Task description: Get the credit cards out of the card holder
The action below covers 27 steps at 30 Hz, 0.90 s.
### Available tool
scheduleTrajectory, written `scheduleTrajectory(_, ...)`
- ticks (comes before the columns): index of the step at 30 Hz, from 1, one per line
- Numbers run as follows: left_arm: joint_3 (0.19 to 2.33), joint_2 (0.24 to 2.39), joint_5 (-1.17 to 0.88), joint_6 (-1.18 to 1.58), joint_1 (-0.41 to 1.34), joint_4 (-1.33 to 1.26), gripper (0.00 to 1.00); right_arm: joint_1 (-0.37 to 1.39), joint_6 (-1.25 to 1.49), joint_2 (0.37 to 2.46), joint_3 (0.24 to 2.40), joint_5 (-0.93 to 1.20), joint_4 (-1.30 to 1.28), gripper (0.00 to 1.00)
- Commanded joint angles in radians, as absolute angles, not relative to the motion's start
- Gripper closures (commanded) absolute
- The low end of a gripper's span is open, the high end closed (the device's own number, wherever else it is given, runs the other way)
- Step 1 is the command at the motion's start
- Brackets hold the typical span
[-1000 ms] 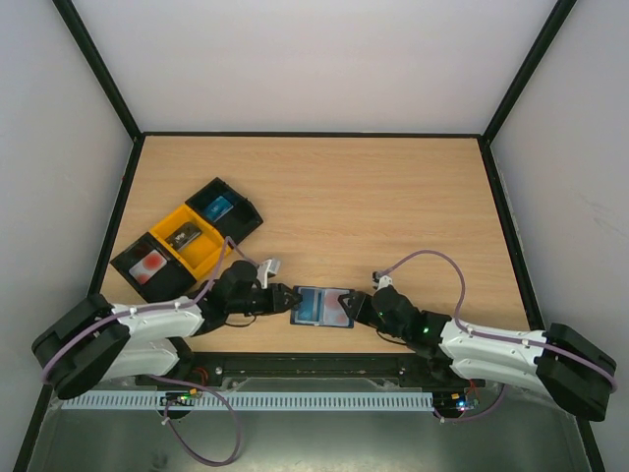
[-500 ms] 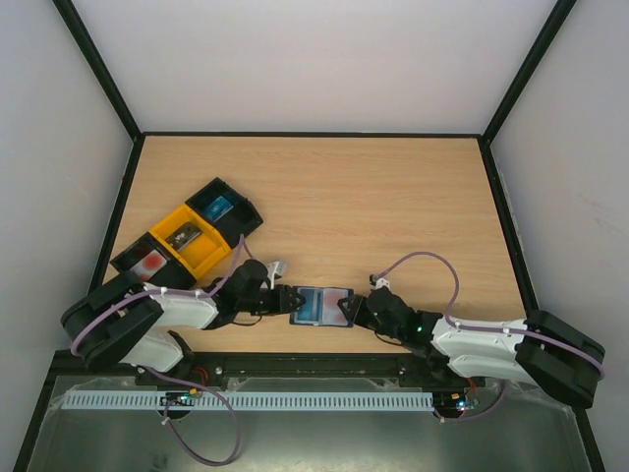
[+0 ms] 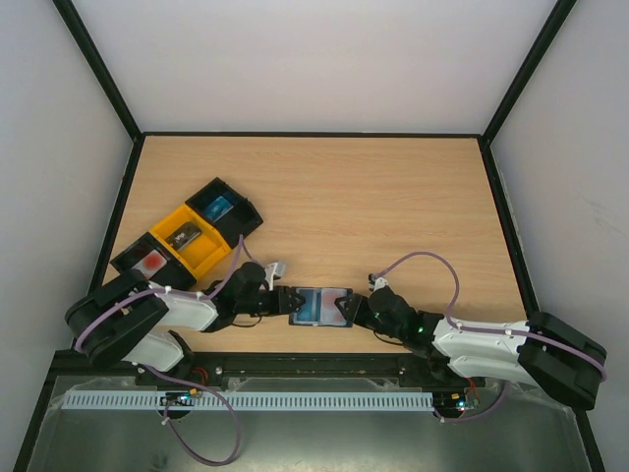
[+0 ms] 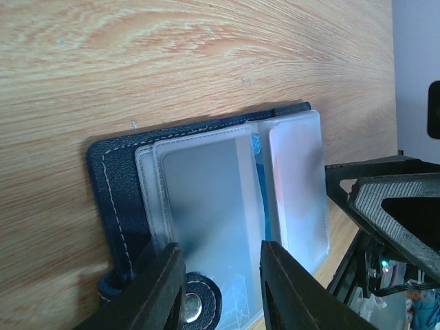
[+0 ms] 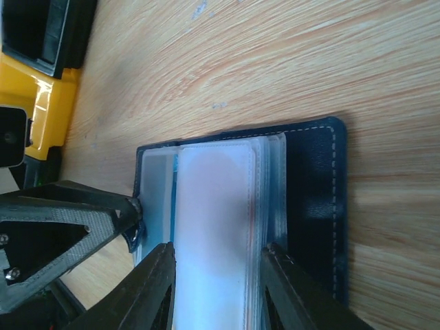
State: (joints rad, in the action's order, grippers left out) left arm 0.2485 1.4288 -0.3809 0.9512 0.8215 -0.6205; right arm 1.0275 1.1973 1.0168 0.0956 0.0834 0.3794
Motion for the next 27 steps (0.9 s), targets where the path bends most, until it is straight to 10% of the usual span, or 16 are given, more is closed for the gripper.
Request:
scheduleTrajectory(1,0.208,1.442,-0.368,0.949,0.828,-0.585,0.66,1.028,1.213,1.008,0.084,0.09,0.439,0.65)
scheduleTrajectory(27,0.171,1.428,-0.367,0.962,0.828,-0.626,0.66,1.028,1.167,1.065,0.114,0.217,0.609,0.61)
